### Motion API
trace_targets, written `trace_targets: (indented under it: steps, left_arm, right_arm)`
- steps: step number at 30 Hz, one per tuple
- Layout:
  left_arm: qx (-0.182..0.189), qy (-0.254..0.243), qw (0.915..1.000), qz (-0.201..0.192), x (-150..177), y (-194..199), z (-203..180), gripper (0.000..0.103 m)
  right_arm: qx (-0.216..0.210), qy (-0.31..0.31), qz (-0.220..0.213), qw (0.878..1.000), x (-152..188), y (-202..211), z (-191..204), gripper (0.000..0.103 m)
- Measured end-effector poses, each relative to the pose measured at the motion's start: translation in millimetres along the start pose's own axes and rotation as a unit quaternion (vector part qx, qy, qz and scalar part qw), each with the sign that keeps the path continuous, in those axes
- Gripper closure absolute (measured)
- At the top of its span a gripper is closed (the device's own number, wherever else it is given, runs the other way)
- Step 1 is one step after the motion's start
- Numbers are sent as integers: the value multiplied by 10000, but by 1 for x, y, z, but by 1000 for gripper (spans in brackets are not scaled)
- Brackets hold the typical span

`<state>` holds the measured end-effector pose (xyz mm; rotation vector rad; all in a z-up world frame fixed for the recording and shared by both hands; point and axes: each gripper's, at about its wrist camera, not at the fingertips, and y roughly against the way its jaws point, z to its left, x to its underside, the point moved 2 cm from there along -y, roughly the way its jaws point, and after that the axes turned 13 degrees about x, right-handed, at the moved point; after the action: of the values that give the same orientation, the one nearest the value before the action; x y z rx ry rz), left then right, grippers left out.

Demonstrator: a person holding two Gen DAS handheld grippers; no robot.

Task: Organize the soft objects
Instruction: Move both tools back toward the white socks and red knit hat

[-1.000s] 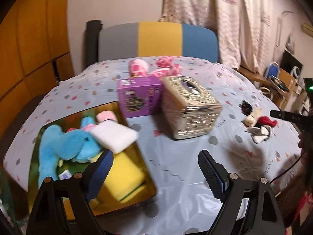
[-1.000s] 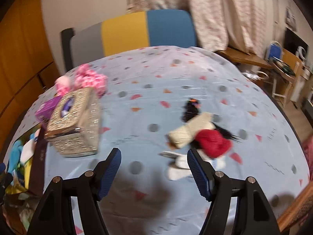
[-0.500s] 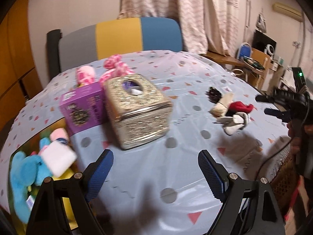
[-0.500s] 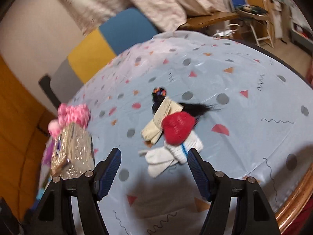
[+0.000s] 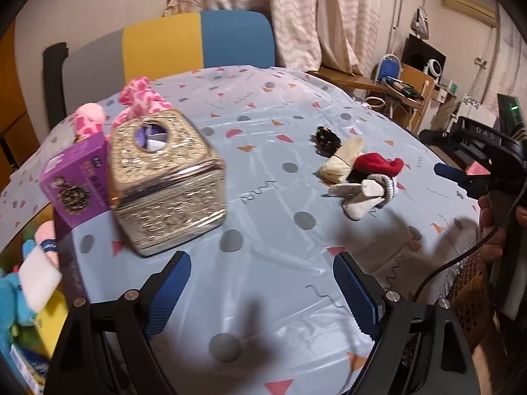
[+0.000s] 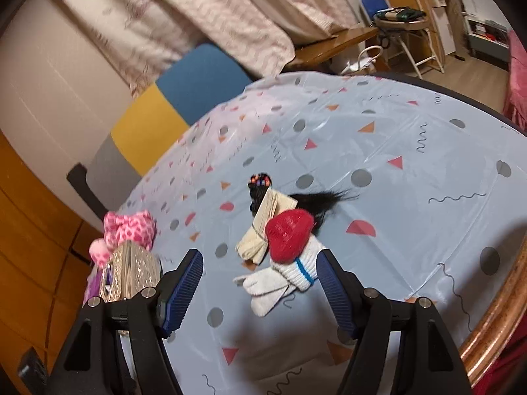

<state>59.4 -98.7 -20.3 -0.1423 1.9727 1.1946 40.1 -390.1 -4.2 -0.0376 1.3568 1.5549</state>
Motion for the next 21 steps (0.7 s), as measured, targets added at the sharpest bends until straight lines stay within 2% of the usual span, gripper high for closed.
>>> trace_targets:
  steps: [4, 11, 14, 18, 21]
  left_arm:
    - [247, -163, 9996, 43, -8, -13, -13, 17]
    - [787, -620, 9945, 296, -31, -51, -41, 39]
    - [1063, -833, 9900, 417, -42, -68, -56, 40]
    - [1501, -1237, 9794, 543, -54, -94, -83, 40]
    - [1598, -1619, 9718, 623, -62, -116, -102, 34]
  right_arm:
    - [20, -319, -198, 9993, -3, 5, -11, 30]
    - [-47, -672, -191, 9975, -7, 5, -25, 30]
    - [-99, -772, -241, 9967, -7, 7, -29, 30]
    - [-172, -887, -244, 9956, -7, 6, -34, 30]
    - [-215, -960, -202, 9949, -8, 5, -37, 30]
